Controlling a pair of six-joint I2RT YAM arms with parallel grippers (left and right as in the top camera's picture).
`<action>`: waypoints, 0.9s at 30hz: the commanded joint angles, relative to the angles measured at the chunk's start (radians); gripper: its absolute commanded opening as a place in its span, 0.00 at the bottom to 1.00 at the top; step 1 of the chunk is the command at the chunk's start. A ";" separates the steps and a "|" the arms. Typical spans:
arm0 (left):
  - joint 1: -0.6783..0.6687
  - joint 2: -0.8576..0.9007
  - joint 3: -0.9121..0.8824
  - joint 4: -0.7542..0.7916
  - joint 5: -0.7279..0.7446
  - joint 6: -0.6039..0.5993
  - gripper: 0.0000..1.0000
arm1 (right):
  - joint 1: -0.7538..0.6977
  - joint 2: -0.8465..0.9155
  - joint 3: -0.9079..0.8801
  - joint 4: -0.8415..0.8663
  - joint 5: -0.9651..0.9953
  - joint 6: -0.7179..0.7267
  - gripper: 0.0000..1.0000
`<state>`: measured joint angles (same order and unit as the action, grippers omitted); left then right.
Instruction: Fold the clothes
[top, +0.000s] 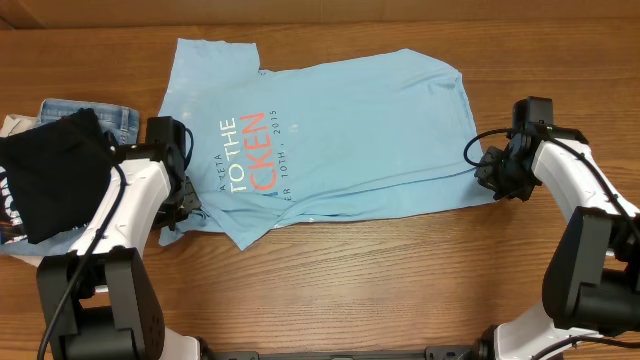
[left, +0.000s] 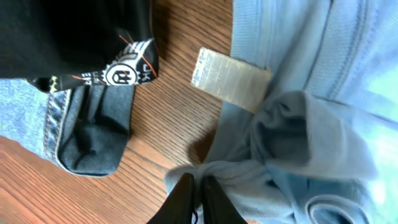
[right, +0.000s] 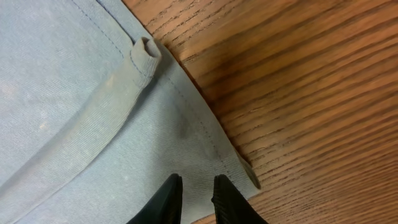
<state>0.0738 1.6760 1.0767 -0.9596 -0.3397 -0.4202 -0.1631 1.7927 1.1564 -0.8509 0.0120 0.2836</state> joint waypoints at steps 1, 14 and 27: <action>0.006 0.005 -0.020 0.005 -0.053 -0.023 0.11 | -0.001 -0.001 -0.005 0.000 0.016 -0.003 0.22; 0.006 -0.016 -0.021 -0.018 0.049 -0.029 0.04 | -0.001 -0.001 -0.005 0.000 0.016 -0.003 0.22; 0.005 -0.073 0.057 -0.079 0.377 0.031 0.48 | -0.001 -0.001 -0.005 -0.005 0.016 -0.003 0.22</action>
<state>0.0738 1.5974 1.1614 -1.0359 -0.0257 -0.4107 -0.1631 1.7927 1.1561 -0.8566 0.0158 0.2832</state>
